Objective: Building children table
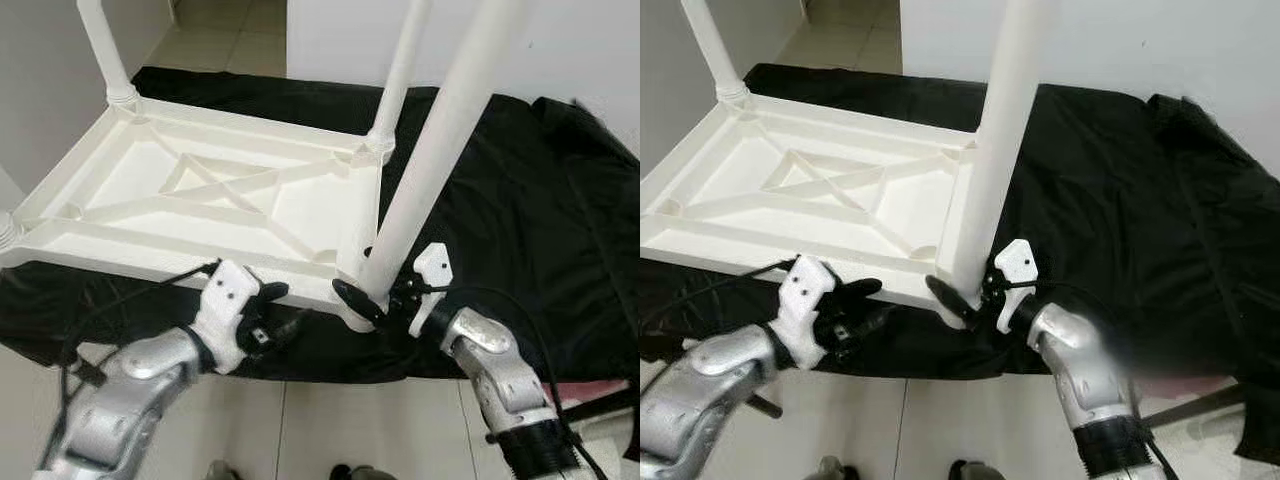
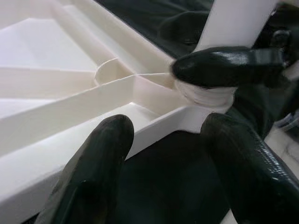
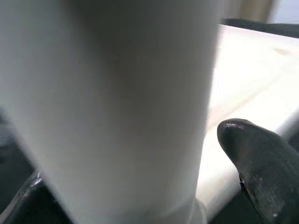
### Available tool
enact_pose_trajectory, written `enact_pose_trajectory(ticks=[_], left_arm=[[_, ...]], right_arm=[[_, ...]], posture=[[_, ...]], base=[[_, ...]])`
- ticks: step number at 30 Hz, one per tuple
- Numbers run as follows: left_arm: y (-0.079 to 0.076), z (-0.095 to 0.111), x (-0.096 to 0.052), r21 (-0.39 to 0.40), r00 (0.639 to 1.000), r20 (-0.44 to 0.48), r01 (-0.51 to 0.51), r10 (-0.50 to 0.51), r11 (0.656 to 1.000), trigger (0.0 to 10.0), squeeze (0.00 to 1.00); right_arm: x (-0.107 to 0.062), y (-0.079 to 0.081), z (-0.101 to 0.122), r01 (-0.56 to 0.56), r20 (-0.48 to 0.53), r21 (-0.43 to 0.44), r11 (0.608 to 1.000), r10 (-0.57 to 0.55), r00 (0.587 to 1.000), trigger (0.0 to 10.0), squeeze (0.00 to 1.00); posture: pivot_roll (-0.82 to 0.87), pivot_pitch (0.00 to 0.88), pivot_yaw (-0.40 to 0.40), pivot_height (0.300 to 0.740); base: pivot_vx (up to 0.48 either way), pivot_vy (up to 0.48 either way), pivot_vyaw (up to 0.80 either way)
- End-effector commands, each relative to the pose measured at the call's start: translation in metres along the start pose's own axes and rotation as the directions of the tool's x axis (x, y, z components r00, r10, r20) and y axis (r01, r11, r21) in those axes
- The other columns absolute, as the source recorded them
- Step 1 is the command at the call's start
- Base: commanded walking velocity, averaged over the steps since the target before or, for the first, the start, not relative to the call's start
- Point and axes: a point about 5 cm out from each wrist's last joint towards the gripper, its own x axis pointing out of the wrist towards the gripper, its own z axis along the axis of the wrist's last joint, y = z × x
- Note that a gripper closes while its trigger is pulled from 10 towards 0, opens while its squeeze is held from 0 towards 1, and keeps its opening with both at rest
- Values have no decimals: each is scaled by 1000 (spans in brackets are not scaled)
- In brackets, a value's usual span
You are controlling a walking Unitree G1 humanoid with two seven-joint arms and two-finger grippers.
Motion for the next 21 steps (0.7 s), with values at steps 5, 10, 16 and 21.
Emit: enact_pose_trajectory(ticks=[5,10,16,21], left_arm=[[2,5,16,25,993,49,-110,109,994,10000,0],[-1,9,38,-5,980,90,-177,177,984,10000,0],[1,14,50,88,985,87,-159,151,983,10000,0],[-1,12,53,121,988,75,-146,137,982,10000,0]], right_arm=[[-6,-25,-6,136,-44,-16,991,-137,990,10000,0],[-10,-42,-7,263,-28,-34,964,-264,964,10000,0],[-14,-54,-8,343,-17,-19,939,-344,939,10000,0],[-16,-54,-8,360,3,-4,933,-360,933,10000,0]], posture=[[10,129,-57,740],[1,122,-55,740],[-2,118,-53,740],[-9,116,-47,740]], base=[[0,0,0],[0,0,0],[0,0,0],[0,0,0]])
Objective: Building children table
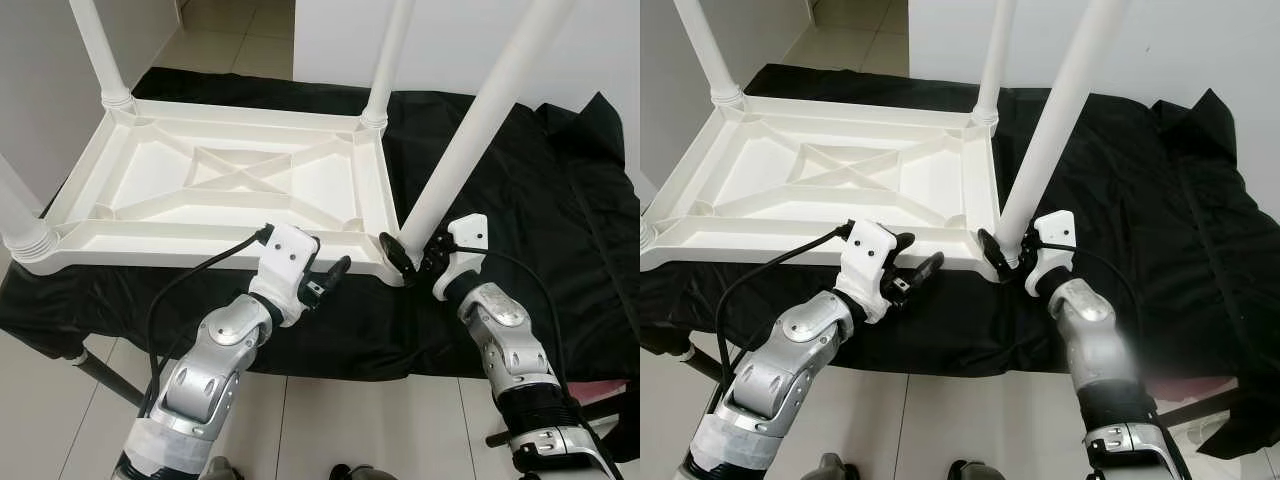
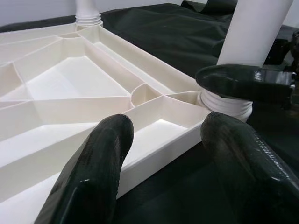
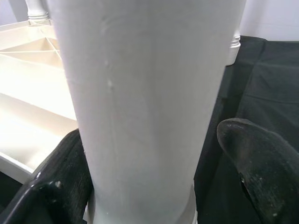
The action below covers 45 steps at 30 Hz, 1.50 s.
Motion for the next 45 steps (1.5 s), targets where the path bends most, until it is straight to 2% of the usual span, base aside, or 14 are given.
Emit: enact_pose_trajectory(ticks=[1,7,15,17,18,19,21,22,24,26,35,36,42,45], left_arm=[[-6,-5,4,10,999,-23,29,-29,1000,10000,0],[-21,-9,12,-100,991,-47,117,-122,988,10000,0],[-20,-8,10,-55,985,-59,159,-162,986,10000,0],[-20,-6,8,-21,981,-62,183,-184,983,10000,0],[-20,-6,8,-21,981,-62,183,-184,983,10000,0],[-21,-4,7,-15,980,-58,191,-191,982,10000,0],[-23,-3,7,-15,979,-54,197,-198,980,10000,0],[-25,-3,7,-15,976,-47,210,-210,978,10000,0],[-26,-2,7,-18,975,-43,219,-219,976,10000,0],[-27,-2,7,5,972,-47,231,-231,973,10000,0],[-25,-1,8,15,976,-44,216,-215,976,10000,0],[-25,0,7,16,977,-42,210,-209,978,10000,0],[-20,1,9,10,984,-30,178,-178,984,10000,0],[-15,3,13,3,989,-16,146,-146,989,10000,0]], right_arm=[[-4,-5,-5,40,-8,14,999,-40,999,10000,0],[0,7,-3,-21,29,-5,1000,21,999,10000,0],[0,2,-1,-49,28,-31,998,50,998,10000,0],[2,-3,2,-94,23,-61,994,96,995,7412,0],[2,-3,2,-94,23,-61,994,96,995,7412,0],[4,-5,3,-106,20,-75,991,108,994,4078,0],[5,-7,3,-109,19,-82,991,111,994,3647,0],[6,-8,2,-112,14,-83,990,114,993,2078,0],[6,-8,1,-114,11,-81,990,116,993,2078,0],[9,-6,-1,-131,6,-75,989,132,991,0,0],[11,-2,-6,-151,-14,-72,986,150,989,0,0],[10,-1,-7,-144,-17,-61,988,144,990,10000,0],[8,3,-4,-68,-1,18,998,68,998,10000,0],[7,10,-6,146,6,2,989,-146,989,10000,0]], posture=[[-15,115,-41,740],[-27,108,-33,740],[-24,110,-33,740],[-19,106,-33,740],[-19,106,-33,740],[-15,102,-35,740],[-12,98,-37,740],[-9,93,-42,740],[-9,93,-42,740],[-1,92,-51,740],[12,99,-65,740],[12,100,-69,740],[11,95,-78,740],[9,90,-78,740]], base=[[0,0,0],[0,0,0],[0,0,0],[0,0,0],[0,0,0],[0,0,0],[0,0,0],[0,0,0],[0,0,0],[0,0,0],[0,0,0],[0,0,0],[0,0,0],[0,0,0]])
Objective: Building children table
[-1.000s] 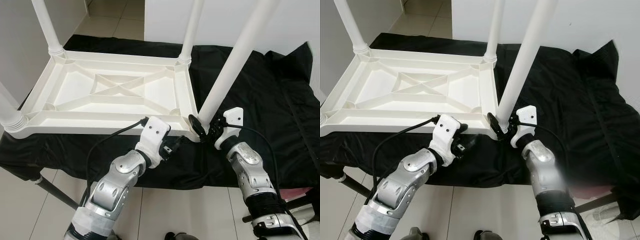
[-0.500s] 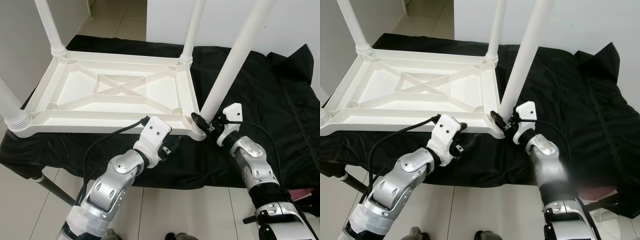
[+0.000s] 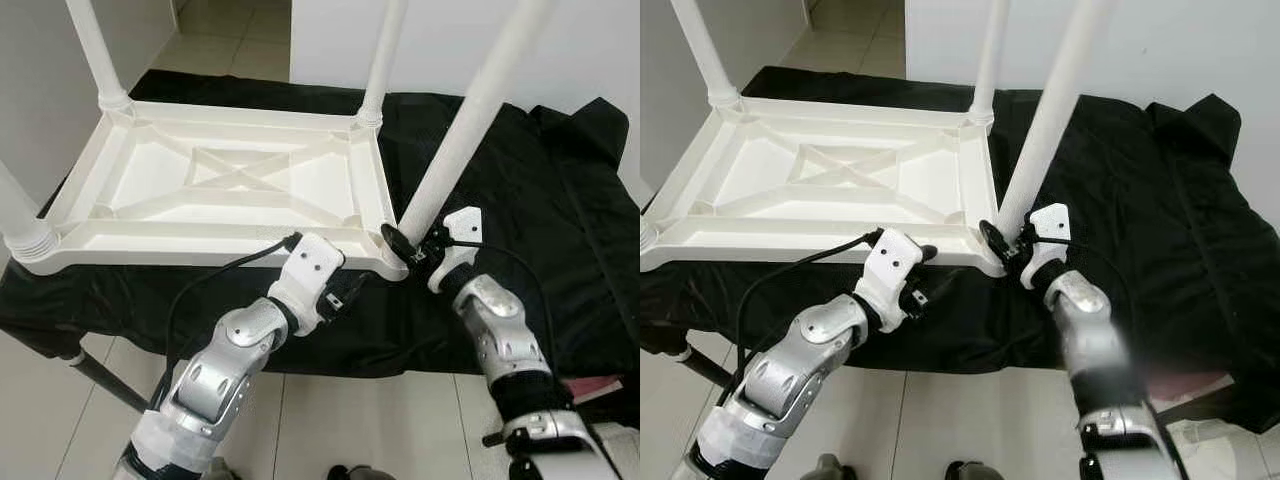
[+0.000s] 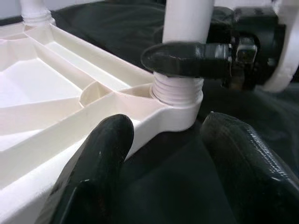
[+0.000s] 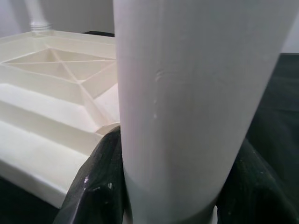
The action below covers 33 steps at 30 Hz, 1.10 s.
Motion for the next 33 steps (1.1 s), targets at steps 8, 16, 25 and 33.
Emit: enact_pose_trajectory(ticks=[8,16,25,33], left_arm=[[0,1,4,-10,999,17,42,-42,999,10000,0],[1,1,3,-15,1000,16,24,-24,1000,10000,0],[5,5,6,-14,999,26,25,-24,1000,10000,0],[5,5,4,-11,999,19,36,-36,999,10000,0]], right_arm=[[-8,9,-7,247,-10,35,968,-247,969,10000,0],[-15,43,-10,465,-52,102,880,-462,886,10000,0],[-15,38,-1,504,-22,68,861,-504,863,10000,0],[-19,37,3,529,-4,56,847,-530,848,10000,1000]], posture=[[10,92,-80,740],[21,93,-79,740],[24,88,-62,740],[23,94,-43,740]], base=[[0,0,0],[0,0,0],[0,0,0],[0,0,0]])
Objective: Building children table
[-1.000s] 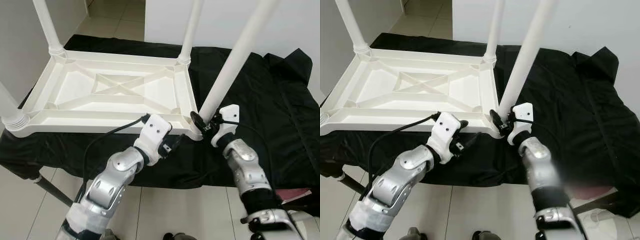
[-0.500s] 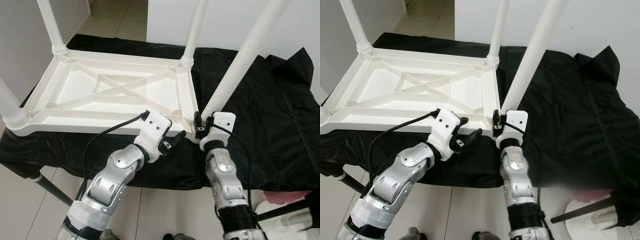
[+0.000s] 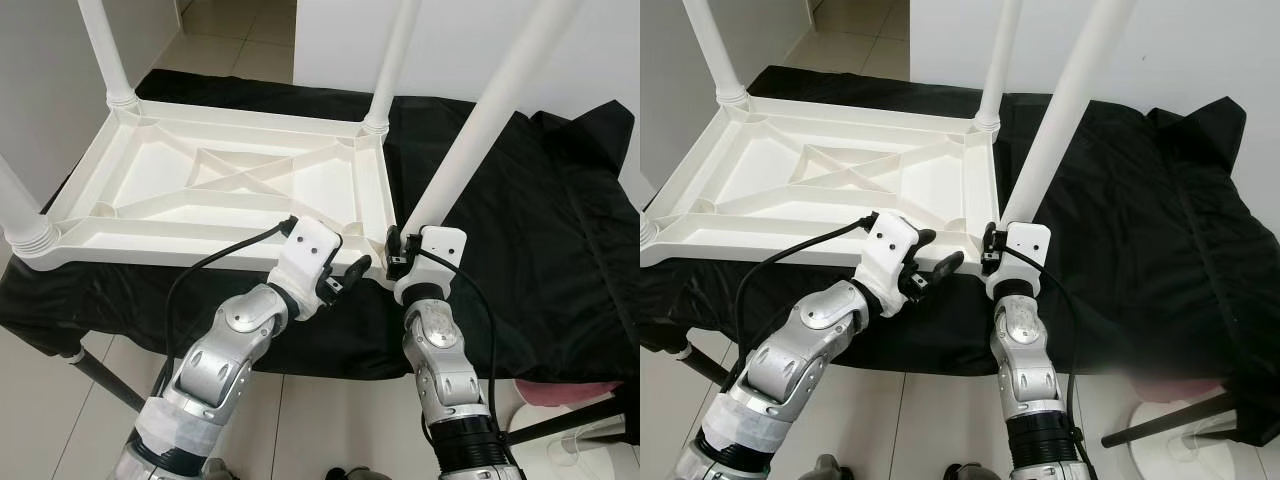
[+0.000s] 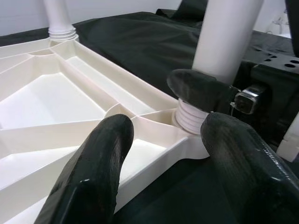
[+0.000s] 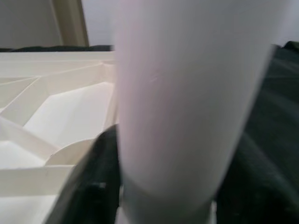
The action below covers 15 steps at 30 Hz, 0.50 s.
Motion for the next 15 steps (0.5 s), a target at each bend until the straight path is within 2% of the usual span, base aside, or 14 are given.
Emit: enact_pose_trajectory(ticks=[1,4,5,10,14,15], left_arm=[[-3,-1,1,-2,999,-12,50,-50,999,10000,0],[-3,-1,1,-3,999,-13,50,-50,999,10000,0],[-3,-1,1,-4,999,-13,51,-51,999,10000,0],[-6,0,2,-11,998,-10,60,-60,998,10000,0],[-7,0,2,-14,998,-9,63,-63,998,10000,0],[-6,0,2,-15,998,-9,63,-63,998,10000,0]], right_arm=[[-2,-8,0,29,1,-4,1000,-29,1000,10000,1000],[-2,-9,1,21,3,0,1000,-21,1000,10000,1000],[-2,-10,3,-13,14,1,1000,13,1000,10000,0],[-1,-16,9,-159,44,9,987,158,986,10000,0],[1,-20,11,-201,54,-7,980,201,978,10000,0],[3,-20,14,-247,62,-32,969,248,967,10000,0]], posture=[[22,95,-42,740],[20,97,-40,740],[19,99,-39,740],[17,100,-39,740],[16,101,-40,740],[16,100,-40,740]], base=[[0,0,0],[0,0,0],[0,0,0],[0,0,0],[0,0,0],[0,0,0]])
